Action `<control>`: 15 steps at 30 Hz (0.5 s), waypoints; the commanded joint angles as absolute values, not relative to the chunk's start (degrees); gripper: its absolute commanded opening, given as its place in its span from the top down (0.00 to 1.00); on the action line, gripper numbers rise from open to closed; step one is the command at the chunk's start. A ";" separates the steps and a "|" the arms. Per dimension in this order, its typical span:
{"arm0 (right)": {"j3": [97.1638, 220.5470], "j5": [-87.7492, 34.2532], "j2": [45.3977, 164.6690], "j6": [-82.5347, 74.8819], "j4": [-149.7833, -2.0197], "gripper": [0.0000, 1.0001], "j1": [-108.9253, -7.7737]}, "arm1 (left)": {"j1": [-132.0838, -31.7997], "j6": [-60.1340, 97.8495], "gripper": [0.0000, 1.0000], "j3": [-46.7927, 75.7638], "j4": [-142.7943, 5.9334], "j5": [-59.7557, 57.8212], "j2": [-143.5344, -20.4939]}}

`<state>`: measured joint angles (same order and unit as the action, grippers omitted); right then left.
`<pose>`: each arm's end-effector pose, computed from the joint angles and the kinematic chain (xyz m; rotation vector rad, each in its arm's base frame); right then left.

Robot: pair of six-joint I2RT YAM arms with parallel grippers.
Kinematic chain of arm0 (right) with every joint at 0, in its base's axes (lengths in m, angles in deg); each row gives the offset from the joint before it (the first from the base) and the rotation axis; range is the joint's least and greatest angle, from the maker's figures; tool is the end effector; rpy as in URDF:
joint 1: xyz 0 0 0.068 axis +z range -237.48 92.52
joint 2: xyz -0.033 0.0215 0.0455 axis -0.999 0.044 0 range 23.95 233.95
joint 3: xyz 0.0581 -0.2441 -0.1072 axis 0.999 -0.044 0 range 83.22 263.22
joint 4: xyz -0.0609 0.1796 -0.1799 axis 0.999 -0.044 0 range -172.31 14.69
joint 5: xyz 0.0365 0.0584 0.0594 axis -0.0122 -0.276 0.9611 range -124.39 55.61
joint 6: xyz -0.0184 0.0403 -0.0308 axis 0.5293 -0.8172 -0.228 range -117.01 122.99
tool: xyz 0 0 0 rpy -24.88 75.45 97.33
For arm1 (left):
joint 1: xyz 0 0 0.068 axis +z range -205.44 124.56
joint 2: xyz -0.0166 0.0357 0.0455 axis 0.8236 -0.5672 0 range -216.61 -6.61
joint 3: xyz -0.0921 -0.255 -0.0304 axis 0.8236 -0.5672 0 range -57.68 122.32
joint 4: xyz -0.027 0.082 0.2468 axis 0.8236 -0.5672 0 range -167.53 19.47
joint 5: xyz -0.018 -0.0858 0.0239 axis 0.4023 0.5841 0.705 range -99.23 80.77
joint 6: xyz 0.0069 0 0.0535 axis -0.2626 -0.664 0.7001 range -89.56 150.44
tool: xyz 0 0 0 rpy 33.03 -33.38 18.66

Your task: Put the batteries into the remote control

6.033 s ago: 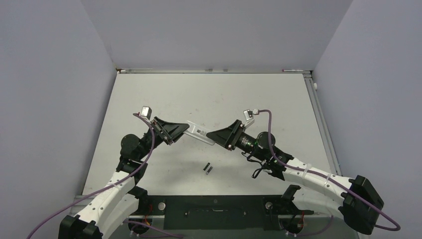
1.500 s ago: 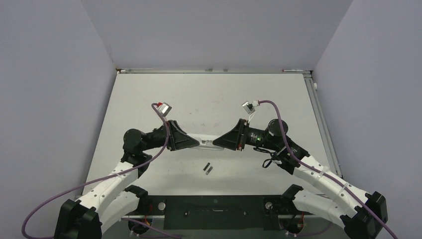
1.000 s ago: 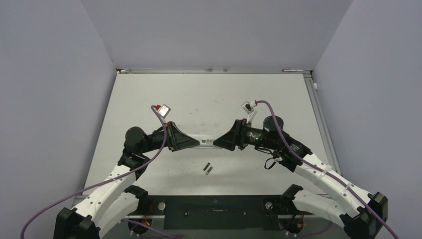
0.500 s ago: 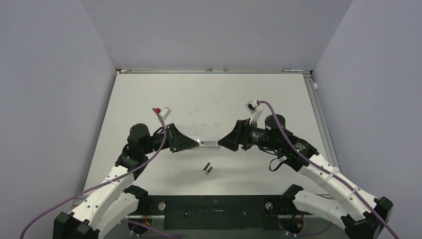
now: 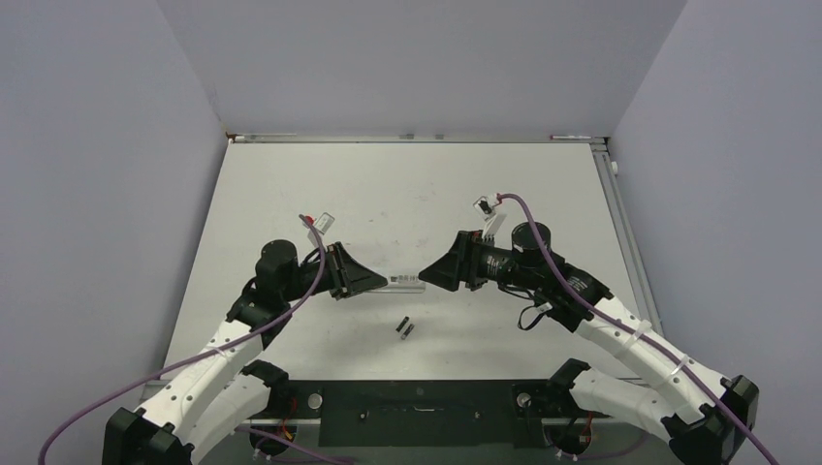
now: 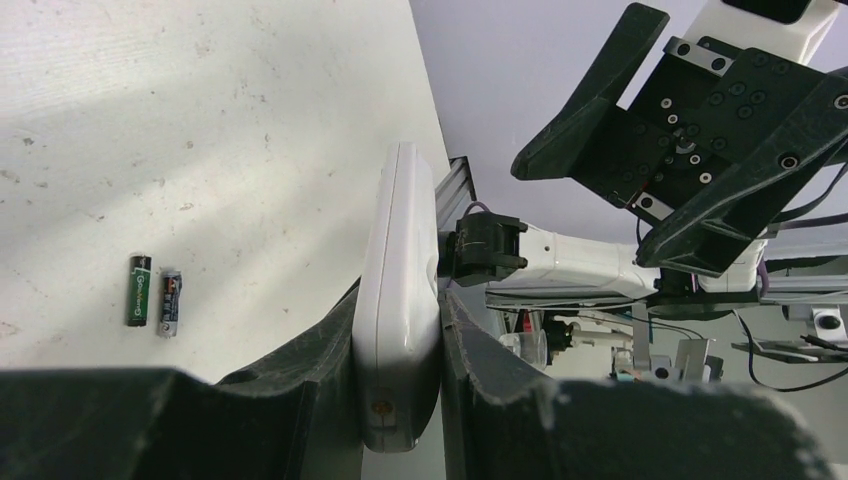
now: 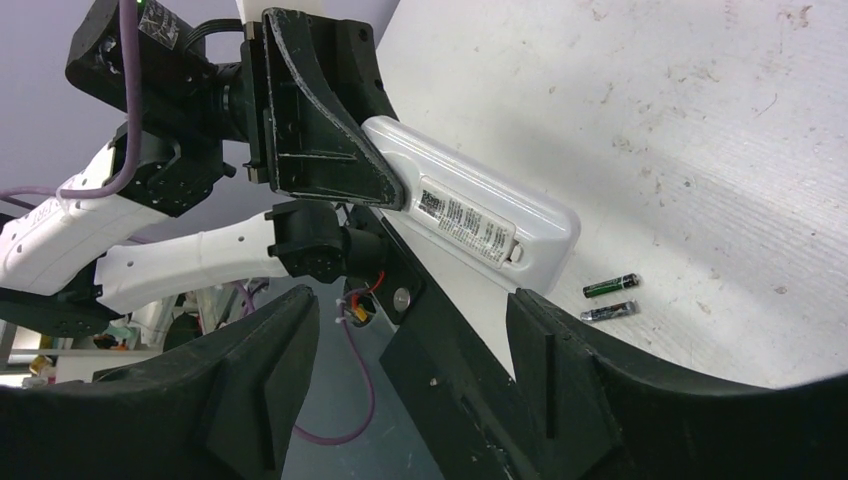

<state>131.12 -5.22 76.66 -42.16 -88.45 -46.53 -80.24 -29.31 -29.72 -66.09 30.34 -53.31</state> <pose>0.1466 0.1502 0.3304 -0.3204 2.1151 1.4430 0.1617 -0.0996 0.2587 -0.0682 2.1021 -1.5979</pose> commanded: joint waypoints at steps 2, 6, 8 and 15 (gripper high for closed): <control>129.45 -4.31 78.69 -45.25 -82.02 0.33 -45.53 | -80.49 -29.65 1.00 -28.59 -67.86 28.59 -54.83; 128.67 -4.93 80.14 -46.53 -80.31 0.33 -44.61 | -80.51 -29.85 1.00 -28.85 -68.48 28.52 -55.72; 128.51 -5.66 81.11 -46.77 -80.19 0.33 -44.11 | -80.53 -29.86 1.00 -28.94 -68.83 28.40 -55.83; 128.39 -7.23 84.89 -48.14 -79.23 0.33 -42.62 | -80.57 -29.59 1.00 -28.77 -70.44 27.82 -56.34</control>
<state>128.74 -5.55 83.52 -47.01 -82.81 -43.47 -80.26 -29.42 -29.74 -70.50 28.46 -56.17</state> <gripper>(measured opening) 0.673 0.232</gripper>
